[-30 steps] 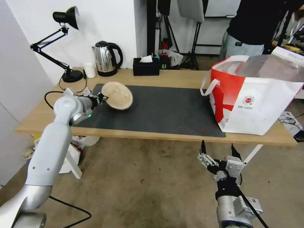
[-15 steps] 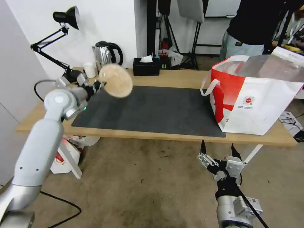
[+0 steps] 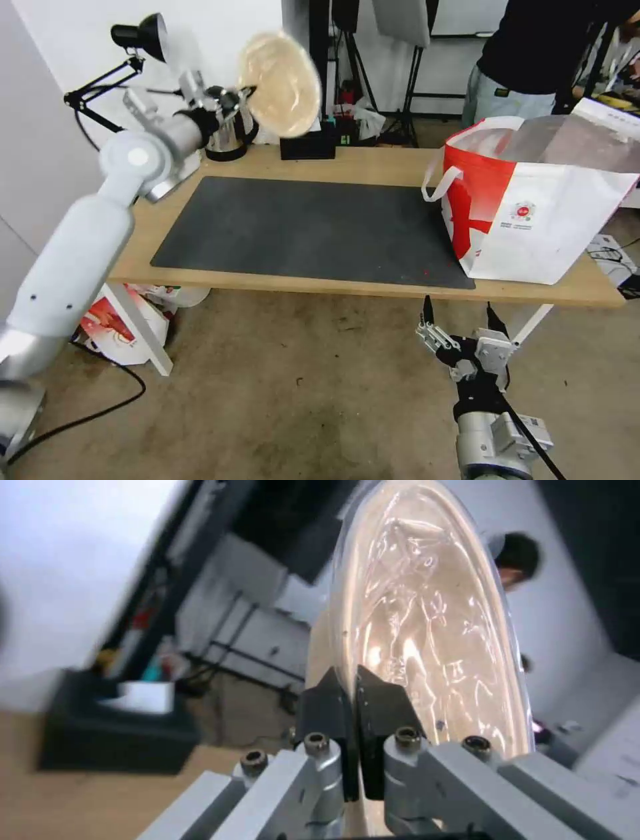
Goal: Pick up the trash from the table and place it into the takeout bag.
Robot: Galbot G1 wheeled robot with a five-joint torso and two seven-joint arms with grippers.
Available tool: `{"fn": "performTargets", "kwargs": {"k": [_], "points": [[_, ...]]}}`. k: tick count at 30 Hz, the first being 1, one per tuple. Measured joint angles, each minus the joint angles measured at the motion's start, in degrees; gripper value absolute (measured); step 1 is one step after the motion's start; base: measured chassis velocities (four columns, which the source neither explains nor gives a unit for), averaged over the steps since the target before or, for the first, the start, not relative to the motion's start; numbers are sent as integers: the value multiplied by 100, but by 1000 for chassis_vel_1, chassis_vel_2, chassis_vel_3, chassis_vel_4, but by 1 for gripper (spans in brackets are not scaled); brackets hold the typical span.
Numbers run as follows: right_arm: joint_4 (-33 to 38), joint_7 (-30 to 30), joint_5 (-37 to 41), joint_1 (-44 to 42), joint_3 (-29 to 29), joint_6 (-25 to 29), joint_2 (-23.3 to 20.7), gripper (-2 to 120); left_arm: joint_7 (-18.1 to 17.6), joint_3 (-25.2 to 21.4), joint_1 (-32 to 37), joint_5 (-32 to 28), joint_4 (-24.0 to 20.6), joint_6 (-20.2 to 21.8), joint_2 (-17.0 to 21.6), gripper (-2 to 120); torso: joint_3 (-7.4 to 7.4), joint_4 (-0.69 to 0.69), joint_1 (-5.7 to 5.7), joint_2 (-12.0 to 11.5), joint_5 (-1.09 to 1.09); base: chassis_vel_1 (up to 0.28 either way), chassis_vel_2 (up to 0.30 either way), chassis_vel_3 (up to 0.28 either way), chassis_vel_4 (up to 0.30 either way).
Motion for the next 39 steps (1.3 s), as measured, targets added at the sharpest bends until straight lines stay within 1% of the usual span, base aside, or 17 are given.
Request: {"fn": "performTargets", "kwargs": {"k": [1, 5, 6, 8, 10, 11, 13, 14, 17, 18, 20, 21, 23, 24, 28, 37, 39], "points": [[0, 0, 0, 0, 0, 0, 0, 100, 0, 0, 0, 0, 0, 0, 0, 0, 0, 0, 0, 0, 0, 0, 0, 0, 0], [0, 0, 0, 0, -1, 0, 0, 100, 605, 631, -466, 0, 226, -248, -190, 0, 0, -2, 0, 0, 0, 0, 0, 0, 0], [0, 0, 0, 0, -1, 0, 0, 100, 605, 631, -466, 0, 226, -248, -190, 0, 0, -2, 0, 0, 0, 0, 0, 0, 0], [0, 0, 0, 0, 0, 0, 0, 100, 861, 977, -745, -9, 378, -367, -286, 0, 0, -1, 0, 0, 0, 0, 0, 0, 0], [0, 0, 0, 0, 0, 0, 0, 100, 871, 993, -760, -9, 388, -372, -290, 0, 0, -1, 0, 0, 0, 0, 0, 0, 0], [0, 0, 0, 0, -1, 0, 0, 100, 1030, 1224, -1006, -10, 565, -468, -397, 0, 0, 0, 0, 0, 0, 0, 0, 0, 0], [0, 0, 0, 0, -1, 0, 0, 100, 1188, 1435, -1278, -19, 827, -522, -588, 0, 0, 0, 0, 0, -1, 0, 0, 0, 0], [0, 0, 0, 0, -1, 0, 0, 100, 1188, 1435, -1278, -19, 827, -522, -588, 0, 0, 0, 0, 0, -1, 0, 0, 0, 0], [0, 0, 0, 0, 0, 0, 0, 100, 1362, 1712, -1657, -21, 1240, -546, -898, 0, 0, -1, 0, 0, 1, 0, 0, 0, 0], [0, 0, 0, 0, 0, 0, 0, 100, 1362, 1712, -1657, -21, 1240, -546, -898, 0, 0, -1, 0, 0, 1, 0, 0, 0, 0], [0, 0, 0, 0, 0, 0, 0, 100, 1379, 1942, -1927, 37, 1618, -533, -1232, 0, 0, -1, 0, 0, 1, 0, 0, 0, 0], [0, 0, 0, 0, 0, 0, 0, 100, 1379, 1942, -1927, 37, 1618, -533, -1232, 0, 0, -1, 0, 0, 1, 0, 0, 0, 0], [0, 0, 0, 0, 0, 0, 0, 100, 1379, 2066, -2095, 88, 1961, -535, -1541, 0, 0, -1, 1, 0, -1, 0, 0, 0, 0], [0, 0, 0, 0, 0, 0, 0, 100, 1379, 2066, -2095, 88, 1961, -535, -1541, 0, 0, -1, 1, 0, -1, 0, 0, 0, 0], [0, 0, 0, 0, 0, 0, 0, 100, 1501, 2311, -2431, 123, 2709, -564, -2119, 0, 0, -1, 0, 0, 0, 0, 0, 0, 0], [0, 0, 0, 0, 0, 0, 0, 100, 1825, 2476, -2566, 137, 3353, -631, -2603, 0, 0, 0, 0, -1, -1, 0, 0, 0, 0], [0, 0, 0, 0, 0, 0, 0, 100, 1867, 2477, -2602, 172, 3552, -694, -2811, 0, 0, 0, 0, -1, -1, 0, 0, 0, 0]]}}
